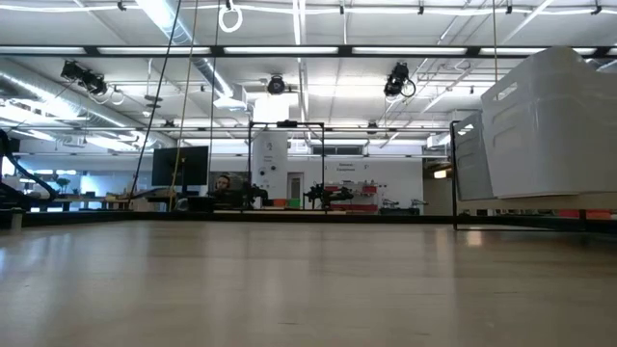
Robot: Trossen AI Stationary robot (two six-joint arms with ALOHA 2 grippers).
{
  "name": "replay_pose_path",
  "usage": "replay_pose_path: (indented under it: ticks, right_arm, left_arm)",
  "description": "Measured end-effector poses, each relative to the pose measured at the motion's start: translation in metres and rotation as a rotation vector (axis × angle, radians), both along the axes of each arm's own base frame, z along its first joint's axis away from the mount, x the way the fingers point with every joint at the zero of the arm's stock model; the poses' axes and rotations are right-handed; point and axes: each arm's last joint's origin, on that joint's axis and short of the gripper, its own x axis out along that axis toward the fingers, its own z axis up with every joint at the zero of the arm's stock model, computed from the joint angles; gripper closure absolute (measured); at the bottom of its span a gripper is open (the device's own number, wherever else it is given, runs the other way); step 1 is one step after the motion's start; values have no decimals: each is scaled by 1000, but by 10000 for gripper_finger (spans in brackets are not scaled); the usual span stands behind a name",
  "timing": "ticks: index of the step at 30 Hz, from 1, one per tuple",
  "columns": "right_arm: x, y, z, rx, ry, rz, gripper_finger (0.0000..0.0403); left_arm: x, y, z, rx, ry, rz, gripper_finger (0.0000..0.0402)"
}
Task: Stack baskets on shelf by color
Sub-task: Adjust the stacked red bins on the shelf
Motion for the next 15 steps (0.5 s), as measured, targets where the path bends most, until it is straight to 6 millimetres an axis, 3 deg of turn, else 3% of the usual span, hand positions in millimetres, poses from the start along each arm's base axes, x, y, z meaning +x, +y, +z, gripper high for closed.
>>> replay_pose_path:
  ticks: [15]
  right_arm:
    - [-5, -8, -1, -70, 69, 4, 292]
  left_arm:
    - [0, 0, 0, 0, 0, 0, 230]
